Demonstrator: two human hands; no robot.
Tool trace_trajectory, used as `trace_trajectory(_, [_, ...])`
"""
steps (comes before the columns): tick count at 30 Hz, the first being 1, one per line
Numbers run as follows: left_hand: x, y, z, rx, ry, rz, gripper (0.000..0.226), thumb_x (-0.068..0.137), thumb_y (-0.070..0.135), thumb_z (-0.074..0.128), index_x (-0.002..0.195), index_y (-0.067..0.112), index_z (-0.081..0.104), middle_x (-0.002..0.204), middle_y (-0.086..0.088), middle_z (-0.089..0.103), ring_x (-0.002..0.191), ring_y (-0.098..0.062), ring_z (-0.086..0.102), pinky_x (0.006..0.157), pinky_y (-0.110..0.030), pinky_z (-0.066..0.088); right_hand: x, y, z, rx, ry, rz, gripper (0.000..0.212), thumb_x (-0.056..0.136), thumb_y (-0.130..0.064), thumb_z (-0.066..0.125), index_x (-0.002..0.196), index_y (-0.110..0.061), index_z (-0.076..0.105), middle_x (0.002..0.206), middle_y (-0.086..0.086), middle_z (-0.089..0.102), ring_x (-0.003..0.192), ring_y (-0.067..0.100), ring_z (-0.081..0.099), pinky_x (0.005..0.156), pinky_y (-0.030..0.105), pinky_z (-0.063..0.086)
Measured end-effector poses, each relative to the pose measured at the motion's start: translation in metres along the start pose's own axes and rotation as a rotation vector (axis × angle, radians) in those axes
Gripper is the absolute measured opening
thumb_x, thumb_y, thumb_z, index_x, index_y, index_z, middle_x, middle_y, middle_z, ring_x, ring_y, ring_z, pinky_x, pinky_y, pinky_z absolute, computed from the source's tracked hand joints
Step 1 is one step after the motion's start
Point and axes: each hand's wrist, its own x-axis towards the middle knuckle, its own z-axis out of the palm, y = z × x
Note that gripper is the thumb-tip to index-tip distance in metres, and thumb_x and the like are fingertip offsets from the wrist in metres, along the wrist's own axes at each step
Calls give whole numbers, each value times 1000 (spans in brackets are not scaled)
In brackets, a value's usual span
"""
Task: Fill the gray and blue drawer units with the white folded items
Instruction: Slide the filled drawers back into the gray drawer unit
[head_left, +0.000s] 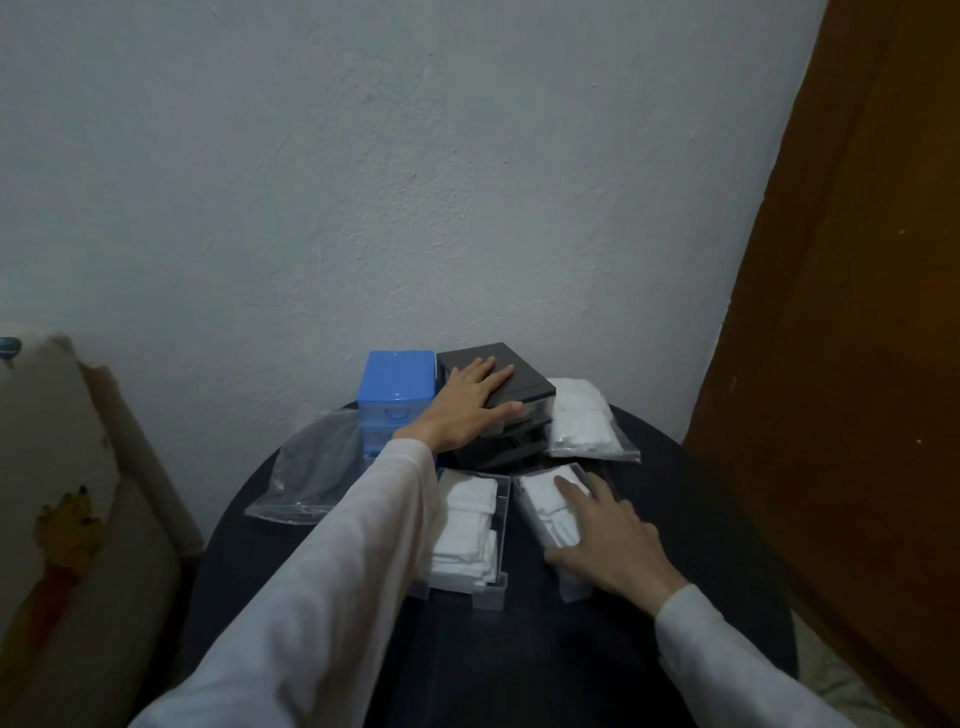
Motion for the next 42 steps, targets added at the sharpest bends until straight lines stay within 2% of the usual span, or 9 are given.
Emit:
trace_trajectory(5, [3, 0, 3, -48, 17, -15, 51, 100, 40, 28, 148, 23, 20, 158, -4, 8, 146, -17, 0, 117, -37, -6, -2, 0, -18, -28, 113, -105, 72, 88, -54, 47, 147, -40, 8, 157, -12, -7, 135, 29, 25, 104, 44, 30])
trace_trajectory(10, [5, -1, 3, -34, 25, -15, 49, 101, 37, 27, 148, 22, 21, 158, -4, 9, 146, -17, 1, 116, -37, -7, 5, -14, -26, -96, 88, -188, 66, 89, -55, 41, 146, -41, 13, 157, -16, -1, 136, 28, 26, 104, 43, 28])
trace_trajectory(14, [6, -1, 5, -34, 37, -10, 49, 101, 36, 28, 147, 22, 22, 158, -4, 10, 146, -17, 2, 116, -37, -6, 13, -19, -22, -88, 69, -179, 62, 90, -54, 39, 146, -41, 14, 156, -15, 8, 137, 29, 23, 106, 45, 26])
trace_trajectory(28, [8, -4, 7, -54, 61, 4, 48, 101, 34, 30, 147, 21, 24, 157, -4, 12, 146, -18, 3, 116, -37, -6, 28, -28, -11, -71, 161, -196, 56, 93, -49, 35, 146, -38, 18, 155, -14, 13, 134, 33, 22, 109, 47, 22])
trace_trajectory(34, [8, -4, 7, -55, 64, 3, 47, 101, 33, 32, 146, 21, 26, 157, -4, 14, 145, -18, 5, 117, -38, -4, 46, -39, -16, -119, 145, -198, 52, 92, -48, 36, 141, -32, 30, 148, -8, 31, 125, 34, 32, 102, 46, 26])
trace_trajectory(36, [8, -4, 6, -58, 64, 5, 47, 101, 33, 32, 146, 22, 26, 157, -4, 14, 145, -18, 5, 117, -38, -3, 48, -38, -16, -145, 144, -192, 55, 91, -53, 37, 142, -33, 30, 150, -8, 29, 132, 33, 27, 107, 50, 19])
trace_trajectory(39, [6, -1, 7, -74, 61, 30, 47, 101, 33, 32, 146, 22, 28, 157, -3, 16, 145, -17, 7, 117, -37, -3, 41, -31, -13, -100, 178, -219, 63, 88, -63, 37, 143, -35, 28, 152, -11, 25, 143, 25, 10, 111, 57, -1])
trace_trajectory(42, [6, 1, 8, -78, 62, 37, 46, 101, 33, 33, 146, 22, 29, 157, -2, 17, 145, -16, 7, 117, -37, -2, 32, -22, -9, -21, 330, -283, 77, 76, -75, 24, 138, -33, 38, 146, -11, 38, 140, 14, 21, 115, 53, 1])
